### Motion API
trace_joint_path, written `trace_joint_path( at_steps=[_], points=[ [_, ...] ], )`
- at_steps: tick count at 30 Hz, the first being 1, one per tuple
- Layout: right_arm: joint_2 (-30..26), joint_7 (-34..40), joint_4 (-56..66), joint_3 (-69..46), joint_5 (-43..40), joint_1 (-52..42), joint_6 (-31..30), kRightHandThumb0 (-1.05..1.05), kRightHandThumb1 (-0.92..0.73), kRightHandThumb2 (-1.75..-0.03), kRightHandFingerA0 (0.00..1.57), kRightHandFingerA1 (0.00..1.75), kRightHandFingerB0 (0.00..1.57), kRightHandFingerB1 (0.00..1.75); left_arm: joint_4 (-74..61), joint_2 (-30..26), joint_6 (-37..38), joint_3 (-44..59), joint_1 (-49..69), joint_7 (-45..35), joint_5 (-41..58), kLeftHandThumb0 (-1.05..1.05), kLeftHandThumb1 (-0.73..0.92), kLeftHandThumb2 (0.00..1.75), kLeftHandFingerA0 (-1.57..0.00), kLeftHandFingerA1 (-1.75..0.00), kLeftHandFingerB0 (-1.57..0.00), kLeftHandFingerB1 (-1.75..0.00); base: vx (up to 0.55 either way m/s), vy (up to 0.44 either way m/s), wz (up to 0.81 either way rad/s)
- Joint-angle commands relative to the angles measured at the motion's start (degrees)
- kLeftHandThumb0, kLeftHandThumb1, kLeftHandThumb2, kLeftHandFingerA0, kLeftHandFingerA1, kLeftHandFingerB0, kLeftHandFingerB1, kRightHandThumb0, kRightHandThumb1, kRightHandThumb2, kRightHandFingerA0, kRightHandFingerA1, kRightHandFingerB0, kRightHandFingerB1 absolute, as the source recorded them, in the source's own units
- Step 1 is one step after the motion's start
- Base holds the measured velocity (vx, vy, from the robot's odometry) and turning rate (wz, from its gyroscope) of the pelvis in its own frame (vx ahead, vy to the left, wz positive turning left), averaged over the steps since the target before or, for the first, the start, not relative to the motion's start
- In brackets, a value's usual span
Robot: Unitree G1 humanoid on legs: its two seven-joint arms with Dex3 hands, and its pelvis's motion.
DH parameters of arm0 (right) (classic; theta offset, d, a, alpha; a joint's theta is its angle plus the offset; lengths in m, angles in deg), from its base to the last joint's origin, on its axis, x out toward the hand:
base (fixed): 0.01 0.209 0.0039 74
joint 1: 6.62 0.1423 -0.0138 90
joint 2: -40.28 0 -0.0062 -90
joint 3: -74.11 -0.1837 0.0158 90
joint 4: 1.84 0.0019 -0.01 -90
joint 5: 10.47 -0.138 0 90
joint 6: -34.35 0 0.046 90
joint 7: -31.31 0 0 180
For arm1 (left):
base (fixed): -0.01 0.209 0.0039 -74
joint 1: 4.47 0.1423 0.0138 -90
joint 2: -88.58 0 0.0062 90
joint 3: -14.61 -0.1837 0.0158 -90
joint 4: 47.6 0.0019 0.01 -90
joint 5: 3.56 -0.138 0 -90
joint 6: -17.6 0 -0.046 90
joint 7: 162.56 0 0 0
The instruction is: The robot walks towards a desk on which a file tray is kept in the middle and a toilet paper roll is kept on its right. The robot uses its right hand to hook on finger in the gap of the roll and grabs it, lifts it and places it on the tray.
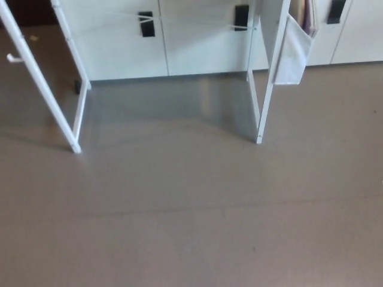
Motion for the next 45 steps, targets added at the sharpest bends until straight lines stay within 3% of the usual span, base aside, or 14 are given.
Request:
trace_joint_path(
  at_steps=[1,10,14,15,19,22,24,28,31,34,35,36,42,45],
  points=[
    [-0.4,-2.3,-0.2,-1.0,-2.1,0.2,-0.4,-0.85,-0.54,-0.91,0.08,0.3,0.03,0.35,1.3,-0.9,1.8,0.9,-1.4,0.3,0.5,-0.72,0.76,1.08,-0.03,-0.41,-0.13,-0.45,0.34,0.087,-0.16],
    [-0.9,-0.8,-1.6,0.5,-0.6,0.7,-1.7,-0.89,-0.7,-0.62,0.19,0.37,0.07,0.33,2.0,-1.4,3.2,-0.5,-1.0,0.2,-0.8,-0.34,0.59,1.15,-0.03,-0.52,0.0,-0.47,0.42,0.111,-0.06],
    [-0.3,2.4,-0.3,1.1,0.4,-0.3,0.9,-0.41,-0.25,-0.92,0.0,0.5,0.05,0.53,2.5,-1.4,3.9,-0.5,-1.0,0.0,-0.7,-0.71,0.92,0.74,-0.18,-0.45,-0.18,-0.33,0.31,0.004,0.13],
    [0.3,1.3,-1.0,0.3,-0.6,-0.4,2.8,-0.87,-0.7,-0.62,0.11,0.31,0.06,0.31,2.0,-0.9,2.1,1.1,-1.1,0.1,1.0,-0.72,0.92,0.7,-0.2,-0.46,-0.18,-0.31,0.29,-0.113,0.19],
    [0.3,0.9,-0.6,-0.2,-1.4,-0.5,1.0,-0.4,-0.27,-0.92,0.0,0.5,0.05,0.52,1.5,-1.2,2.6,-0.1,-0.9,0.3,-0.6,-0.34,0.58,1.14,-0.04,-0.53,0.0,-0.47,0.41,-0.201,0.06],
    [0.0,0.5,-1.8,0.1,-0.9,0.2,1.4,-0.84,-0.56,-0.95,0.09,0.31,0.0,0.35,1.0,-1.3,3.3,-0.5,-0.6,0.1,-0.9,-0.34,0.59,1.15,-0.04,-0.53,0.0,-0.47,0.37,-0.187,0.18],
    [-0.2,0.0,-1.4,0.4,-0.7,-0.1,1.4,-0.85,-0.55,-0.92,0.07,0.34,0.04,0.34,0.4,-1.1,2.5,-0.2,-0.3,0.2,-0.4,-0.74,0.92,0.71,-0.21,-0.46,-0.19,-0.32,0.22,-0.098,0.01],
    [-0.2,0.6,-2.6,0.2,-1.1,0.8,0.7,-0.85,-0.54,-0.9,0.07,0.38,0.05,0.36,1.0,-1.1,2.3,-0.2,-0.8,0.4,-0.4,-0.34,0.59,1.15,-0.03,-0.53,0.0,-0.47,0.25,-0.005,-0.08],
    [-0.3,-0.8,-2.6,-0.5,-2.1,0.9,-0.7,-0.87,-0.54,-0.88,0.09,0.39,0.06,0.37,1.2,-1.4,3.5,-0.9,-0.9,0.4,-1.2,-0.71,0.92,0.73,-0.08,-0.38,-0.18,-0.33,0.23,0.109,-0.15],
    [0.0,-1.6,-1.1,-0.9,-2.4,-0.3,0.3,-0.84,-0.53,-0.91,0.07,0.29,0.03,0.35,2.5,-1.4,2.8,-0.5,-1.7,0.4,-0.7,-0.34,0.58,1.14,-0.04,-0.53,0.0,-0.47,0.3,0.197,0.16],
    [0.0,-1.2,-1.2,-0.8,-2.2,-0.2,0.0,-0.87,-0.55,-0.9,0.09,0.37,0.05,0.36,2.6,-1.3,2.5,-0.3,-1.8,0.3,-0.4,-0.71,0.92,0.72,-0.19,-0.48,-0.18,-0.31,0.3,0.244,-0.47],
    [0.1,-0.4,-1.1,-0.6,-1.7,-0.2,0.2,-0.89,-0.57,-0.91,0.09,0.4,0.06,0.37,2.0,-1.6,3.5,-1.1,-1.4,0.4,-1.3,-0.34,0.59,1.15,-0.03,-0.53,0.0,-0.47,0.29,0.24,-0.25],
    [0.6,0.3,-0.7,-0.5,-1.3,-0.8,2.1,-0.84,-0.56,-0.93,0.07,0.36,0.04,0.35,2.6,-1.6,4.0,-0.7,-1.3,-0.2,-0.6,-0.71,0.92,0.74,-0.08,-0.4,-0.17,-0.33,0.2,0.081,0.07],
    [0.9,-1.1,0.0,-1.1,-2.2,-1.5,1.7,-0.9,-0.59,-0.95,0.09,0.27,0.0,0.31,1.7,-1.7,3.1,-0.9,-1.1,-0.1,-0.5,-0.34,0.59,1.15,-0.03,-0.52,0.0,-0.47,0.15,-0.07,0.15]
  ],
)
